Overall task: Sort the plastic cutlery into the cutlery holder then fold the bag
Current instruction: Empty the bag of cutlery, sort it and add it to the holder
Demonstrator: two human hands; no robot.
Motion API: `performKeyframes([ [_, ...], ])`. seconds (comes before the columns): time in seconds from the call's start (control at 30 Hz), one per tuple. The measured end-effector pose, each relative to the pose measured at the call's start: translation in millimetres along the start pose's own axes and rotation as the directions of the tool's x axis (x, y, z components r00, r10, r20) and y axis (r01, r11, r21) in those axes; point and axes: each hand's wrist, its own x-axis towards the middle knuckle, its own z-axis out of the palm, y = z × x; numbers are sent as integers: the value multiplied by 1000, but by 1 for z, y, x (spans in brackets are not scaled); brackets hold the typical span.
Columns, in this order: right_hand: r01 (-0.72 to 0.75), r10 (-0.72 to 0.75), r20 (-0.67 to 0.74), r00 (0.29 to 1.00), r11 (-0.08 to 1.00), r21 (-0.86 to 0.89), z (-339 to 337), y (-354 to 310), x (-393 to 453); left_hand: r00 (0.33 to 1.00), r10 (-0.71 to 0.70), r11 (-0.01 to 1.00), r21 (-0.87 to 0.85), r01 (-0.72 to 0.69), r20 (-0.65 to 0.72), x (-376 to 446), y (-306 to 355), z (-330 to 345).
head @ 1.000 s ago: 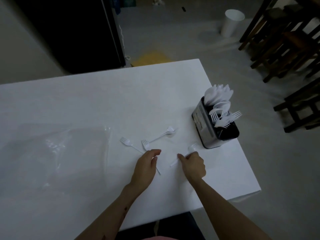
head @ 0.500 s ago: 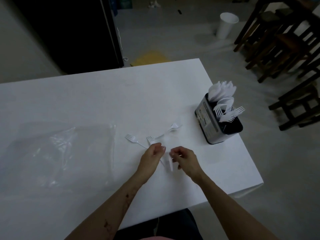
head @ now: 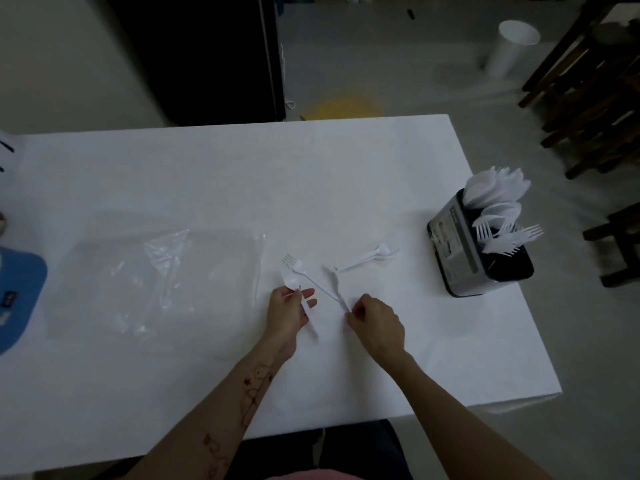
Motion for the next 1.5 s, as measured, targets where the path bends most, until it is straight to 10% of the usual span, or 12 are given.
performKeyframes([
  [0.17, 36, -99, 85, 991, 831, 554, -12, -8, -4, 996, -59, 990, -127, 68, 74, -1, -1, 2],
  [0.37, -6, -125, 176, 976, 800, 601, -4, -24, 3, 995, 6, 993, -119, 6, 97, 3, -1, 1],
  [0.57, 32, -18, -103, 994, 991, 128, 13, -34, 23, 999, 45, 993, -110, -48, -30, 9, 2, -19],
  [0.83, 141, -174, -107, 979, 955, -260, 21, -37, 31, 997, -28, 996, -85, 22, -77, 18, -2, -29],
  [1.0, 37, -123, 127, 984, 845, 534, 5, -41, 17, 998, -63, 991, -120, 63, 4, 15, 6, -19],
  [1.17, -48, -193, 307, 932, 773, 632, -6, -43, 8, 996, -74, 983, -166, 81, 44, 13, 11, -6],
  [1.4, 190, -164, -214, 963, 976, 105, 4, -36, 52, 1000, -28, 995, -99, 26, -14, 20, 12, -12],
  [1.5, 224, -244, -208, 947, 968, -115, 8, -31, 64, 1000, -12, 999, -44, 11, -3, 19, 8, -18],
])
